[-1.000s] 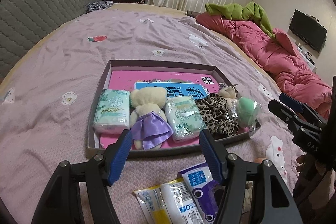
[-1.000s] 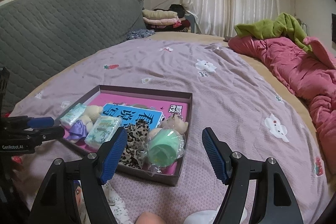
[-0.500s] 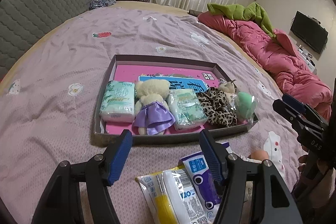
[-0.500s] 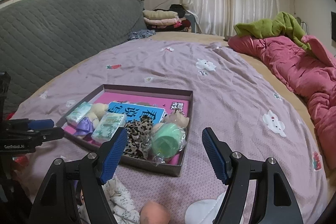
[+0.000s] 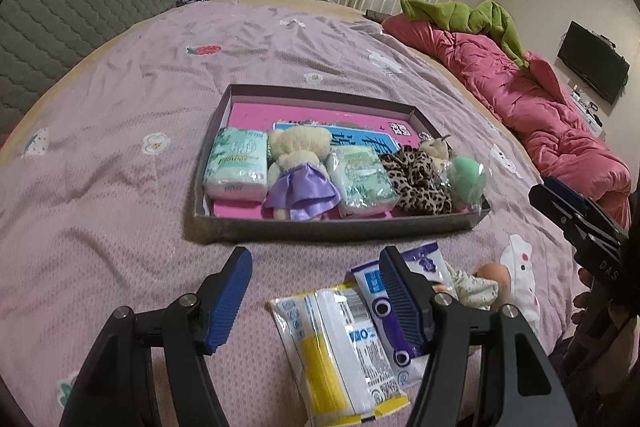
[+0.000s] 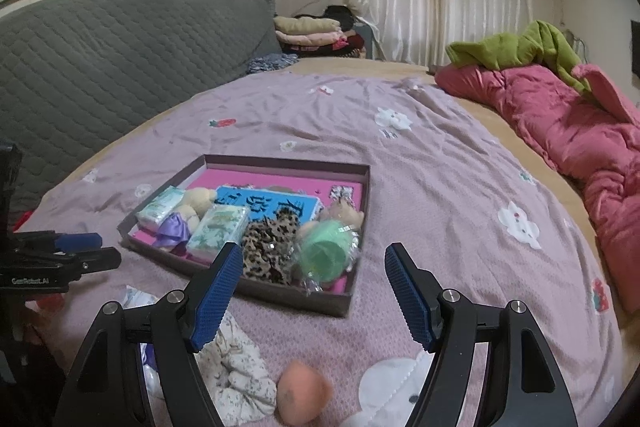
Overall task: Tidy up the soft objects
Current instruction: 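Move left tool to the yellow-white wipes pack while right tool approaches the peach makeup sponge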
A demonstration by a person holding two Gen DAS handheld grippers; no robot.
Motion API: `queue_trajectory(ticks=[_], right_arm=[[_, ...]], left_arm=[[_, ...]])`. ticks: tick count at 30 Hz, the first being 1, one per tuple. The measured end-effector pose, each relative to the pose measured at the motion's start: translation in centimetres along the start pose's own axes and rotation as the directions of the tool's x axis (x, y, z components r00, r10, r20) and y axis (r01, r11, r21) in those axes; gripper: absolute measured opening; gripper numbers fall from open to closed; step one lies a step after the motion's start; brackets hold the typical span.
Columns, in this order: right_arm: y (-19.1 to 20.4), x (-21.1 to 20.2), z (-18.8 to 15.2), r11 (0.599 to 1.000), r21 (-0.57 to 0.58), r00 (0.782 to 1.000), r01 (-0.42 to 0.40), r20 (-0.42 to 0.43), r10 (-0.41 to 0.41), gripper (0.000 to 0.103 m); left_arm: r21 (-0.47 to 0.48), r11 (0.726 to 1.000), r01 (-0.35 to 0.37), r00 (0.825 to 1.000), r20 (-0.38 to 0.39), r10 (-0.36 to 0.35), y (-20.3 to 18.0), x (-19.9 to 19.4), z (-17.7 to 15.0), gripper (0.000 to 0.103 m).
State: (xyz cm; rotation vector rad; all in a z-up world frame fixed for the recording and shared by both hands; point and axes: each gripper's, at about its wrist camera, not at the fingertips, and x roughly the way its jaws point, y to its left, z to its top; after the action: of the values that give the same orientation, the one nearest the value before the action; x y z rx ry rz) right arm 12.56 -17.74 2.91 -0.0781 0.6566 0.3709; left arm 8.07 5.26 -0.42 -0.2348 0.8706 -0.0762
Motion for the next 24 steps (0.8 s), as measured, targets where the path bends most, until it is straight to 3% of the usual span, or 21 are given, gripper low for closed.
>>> queue_trajectory(ticks=[7, 24], right_arm=[[-0.5, -0.5, -1.0, 0.999, 0.001, 0.998, 0.036, -0.044, -0.036, 0.075], [-0.1, -1.3, -3.4, 0.999, 0.026, 0.990, 0.042, -0.138, -0.038, 0.075]], left_arm=[[0.010, 1.000, 0.002, 1.000, -0.015, -0.002, -0.6, -0.6, -1.0, 0.066], [0.039, 0.999, 0.021, 0.995, -0.101, -0.017, -2.5, -0.7, -3.9, 0.066]])
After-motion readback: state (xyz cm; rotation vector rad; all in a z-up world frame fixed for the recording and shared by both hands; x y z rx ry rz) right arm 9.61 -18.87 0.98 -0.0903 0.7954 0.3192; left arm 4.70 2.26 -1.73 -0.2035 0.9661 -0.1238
